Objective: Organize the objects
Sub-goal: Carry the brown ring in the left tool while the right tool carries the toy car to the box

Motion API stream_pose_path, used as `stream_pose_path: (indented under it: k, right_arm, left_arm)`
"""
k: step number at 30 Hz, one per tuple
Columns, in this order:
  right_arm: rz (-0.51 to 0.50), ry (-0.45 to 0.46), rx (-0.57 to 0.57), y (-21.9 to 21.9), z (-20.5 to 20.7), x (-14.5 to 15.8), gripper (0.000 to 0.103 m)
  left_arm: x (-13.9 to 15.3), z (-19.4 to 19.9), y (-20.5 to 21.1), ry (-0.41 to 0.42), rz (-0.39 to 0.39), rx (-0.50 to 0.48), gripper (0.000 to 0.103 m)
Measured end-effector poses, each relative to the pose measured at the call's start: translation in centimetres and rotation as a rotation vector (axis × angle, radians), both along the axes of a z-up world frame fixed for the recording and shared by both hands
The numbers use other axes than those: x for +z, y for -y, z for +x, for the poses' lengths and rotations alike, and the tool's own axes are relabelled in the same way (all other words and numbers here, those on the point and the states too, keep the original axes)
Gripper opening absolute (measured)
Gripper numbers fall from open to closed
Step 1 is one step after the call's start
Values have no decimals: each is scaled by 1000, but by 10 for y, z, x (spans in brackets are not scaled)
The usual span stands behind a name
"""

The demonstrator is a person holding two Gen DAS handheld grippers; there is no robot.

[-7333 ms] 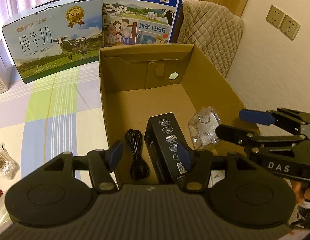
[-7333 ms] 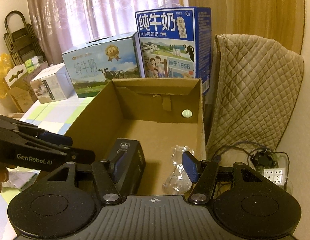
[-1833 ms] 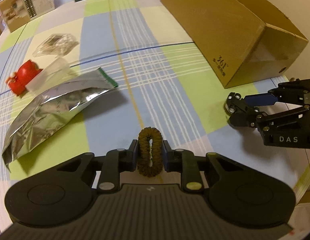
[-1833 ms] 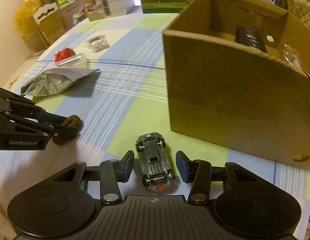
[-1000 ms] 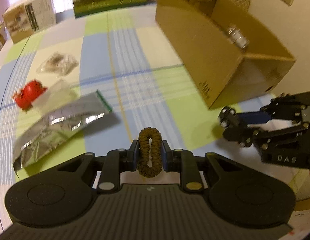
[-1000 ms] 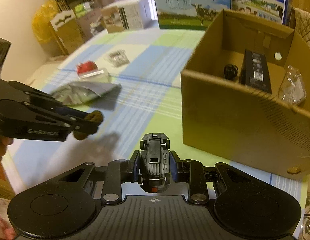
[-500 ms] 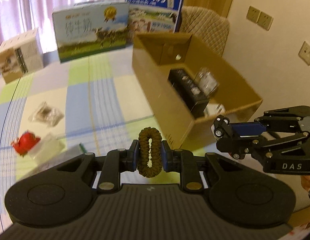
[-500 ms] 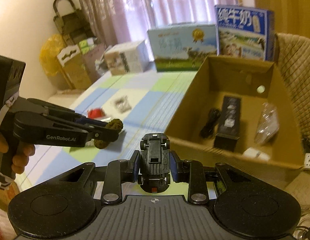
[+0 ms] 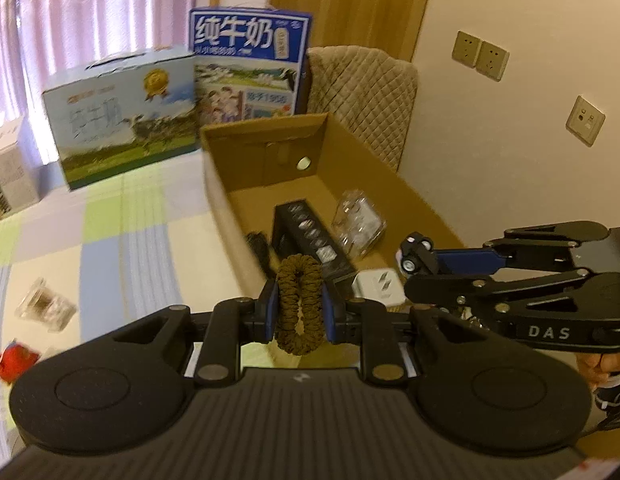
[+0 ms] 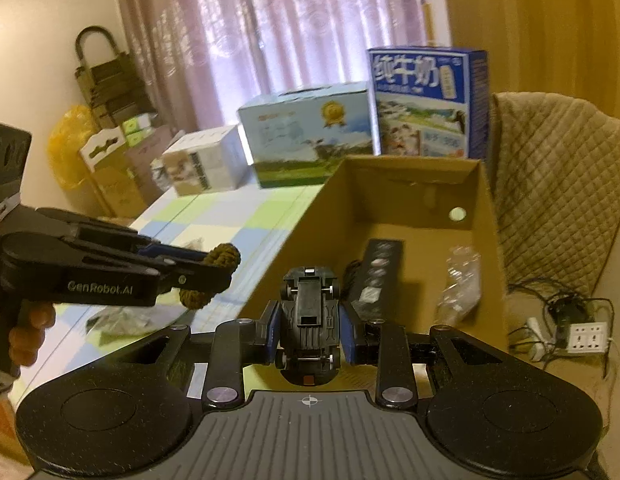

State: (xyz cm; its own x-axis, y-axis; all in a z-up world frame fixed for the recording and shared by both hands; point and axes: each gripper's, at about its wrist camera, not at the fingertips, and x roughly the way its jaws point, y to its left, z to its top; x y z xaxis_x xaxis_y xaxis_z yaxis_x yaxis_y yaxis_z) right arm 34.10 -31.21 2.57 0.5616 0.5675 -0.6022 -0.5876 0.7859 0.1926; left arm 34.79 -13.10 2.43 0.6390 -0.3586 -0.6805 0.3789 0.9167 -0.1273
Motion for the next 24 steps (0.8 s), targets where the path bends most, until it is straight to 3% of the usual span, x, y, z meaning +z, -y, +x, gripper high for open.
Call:
stream_pose_path:
  k: [8,24]
  right_arm:
    - [6,34,-39,13,46,4,27]
    - [-65,11,-58,4,147,-29,27]
  left_arm:
    - [1,40,34,24,9,-24,19]
    - [-22,145,56,-6,75,29,19]
